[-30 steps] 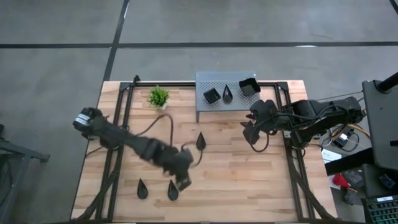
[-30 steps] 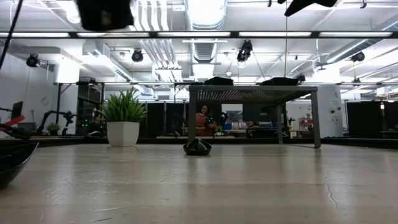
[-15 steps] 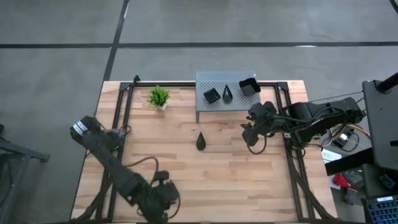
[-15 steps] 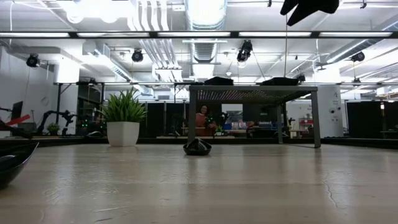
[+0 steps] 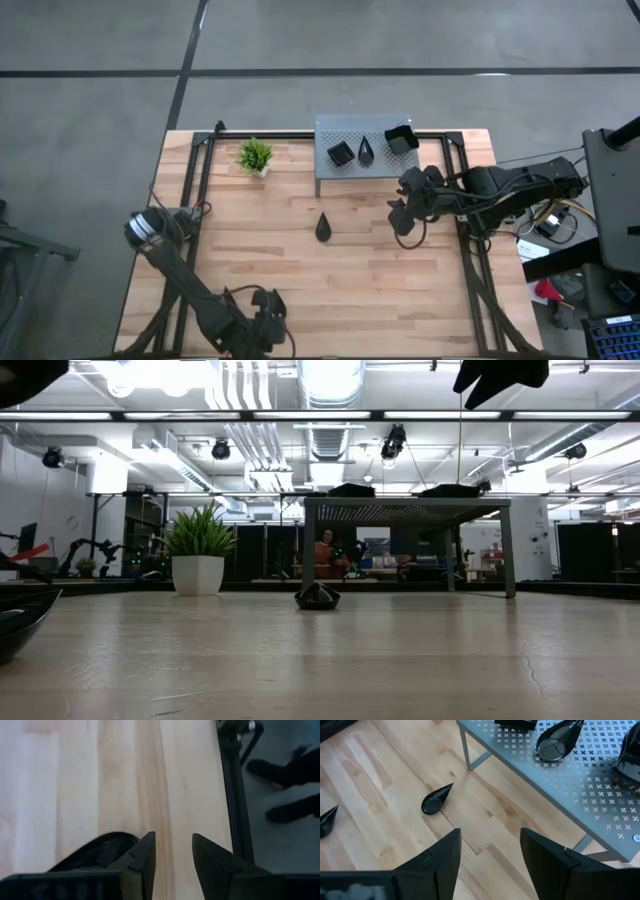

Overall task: Pick & Place Mini shaped plates
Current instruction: Stack the black drop-shaped plate on top of the black drop-shaped plate on the shelf

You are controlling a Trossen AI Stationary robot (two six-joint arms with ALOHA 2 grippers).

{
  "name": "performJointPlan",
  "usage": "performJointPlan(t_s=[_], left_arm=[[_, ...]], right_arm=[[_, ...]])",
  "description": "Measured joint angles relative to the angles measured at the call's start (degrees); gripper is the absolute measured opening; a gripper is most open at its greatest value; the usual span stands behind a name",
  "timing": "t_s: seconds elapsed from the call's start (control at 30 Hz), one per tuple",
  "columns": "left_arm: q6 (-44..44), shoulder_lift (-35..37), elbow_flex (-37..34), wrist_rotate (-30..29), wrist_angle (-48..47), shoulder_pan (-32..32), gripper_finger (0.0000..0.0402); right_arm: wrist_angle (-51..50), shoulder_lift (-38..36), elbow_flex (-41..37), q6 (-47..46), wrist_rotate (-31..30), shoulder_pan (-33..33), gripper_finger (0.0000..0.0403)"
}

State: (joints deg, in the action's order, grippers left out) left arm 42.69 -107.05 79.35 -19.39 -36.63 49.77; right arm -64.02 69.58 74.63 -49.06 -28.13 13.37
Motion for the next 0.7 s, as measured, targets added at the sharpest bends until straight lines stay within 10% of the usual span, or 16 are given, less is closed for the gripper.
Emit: performJointPlan(t_s=[0.7], left_arm=[[0.4,-5.8,0.0,-3.0,-4.1,0.1,0.0119]], right_arm=[[0.0,-0.1,0.0,-0.5,0.3,0.0,0.0201]])
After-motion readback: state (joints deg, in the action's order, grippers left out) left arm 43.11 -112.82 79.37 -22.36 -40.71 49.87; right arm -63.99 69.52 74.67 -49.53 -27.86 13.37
